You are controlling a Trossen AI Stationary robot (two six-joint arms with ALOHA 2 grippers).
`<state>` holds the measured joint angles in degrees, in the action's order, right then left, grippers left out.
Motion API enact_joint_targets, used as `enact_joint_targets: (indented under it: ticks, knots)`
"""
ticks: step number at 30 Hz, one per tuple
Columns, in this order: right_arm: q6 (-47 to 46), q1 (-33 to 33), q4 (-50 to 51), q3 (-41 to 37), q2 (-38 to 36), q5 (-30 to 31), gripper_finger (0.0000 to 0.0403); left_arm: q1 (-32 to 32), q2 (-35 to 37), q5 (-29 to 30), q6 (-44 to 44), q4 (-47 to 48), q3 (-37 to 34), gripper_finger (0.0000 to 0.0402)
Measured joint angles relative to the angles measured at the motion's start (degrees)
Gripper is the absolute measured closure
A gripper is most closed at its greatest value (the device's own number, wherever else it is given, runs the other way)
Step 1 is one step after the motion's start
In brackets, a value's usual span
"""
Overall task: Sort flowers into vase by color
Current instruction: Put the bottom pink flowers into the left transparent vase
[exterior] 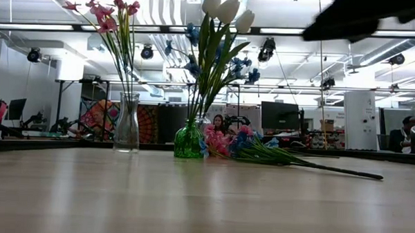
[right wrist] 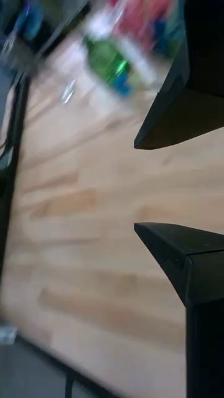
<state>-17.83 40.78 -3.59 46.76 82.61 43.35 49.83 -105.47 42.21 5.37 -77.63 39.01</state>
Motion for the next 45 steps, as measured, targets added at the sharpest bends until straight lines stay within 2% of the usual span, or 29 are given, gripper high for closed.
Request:
enact_joint_targets:
  ticks: [4,10,13,18,30,33,39,45]
  knots:
    - [10.25,-3.94,-16.14,-3.85,0.0,-9.26,0.0207,-0.59,-0.02,-1.26,0.16,-9.6,-3.78,0.0401]
    - [19.93,-4.44,-30.17,-6.04,0.0,-10.82,0.0207,-0.98,0.09,-1.22,2.87,-12.31,-3.68,0.0401]
    - [23.89,-4.45,-34.96,-6.07,0.0,-11.25,0.0207,-2.05,-0.29,-1.18,4.99,-12.39,-1.73,0.0401]
    - [29.98,-4.44,-43.03,-6.07,0.0,-17.23,0.0207,-3.63,-0.79,-0.72,12.91,-12.34,0.77,0.0401]
    - [30.66,-7.24,-52.46,-6.09,0.2,-19.71,0.0207,-8.62,-0.76,1.31,24.91,-12.38,7.97,0.0401]
    - [31.8,-7.76,-60.33,-6.07,3.43,-21.37,0.0207,-9.32,-0.76,1.31,26.28,-12.34,8.13,0.0401]
    - [36.64,-8.98,-84.28,-5.86,16.56,-21.37,0.0207,-10.24,-0.83,0.62,23.04,-12.36,6.88,0.0401]
    - [38.04,-10.78,-86.32,0.64,22.45,-23.88,0.0207,-10.41,-1.11,0.29,19.33,-12.28,5.46,0.0401]
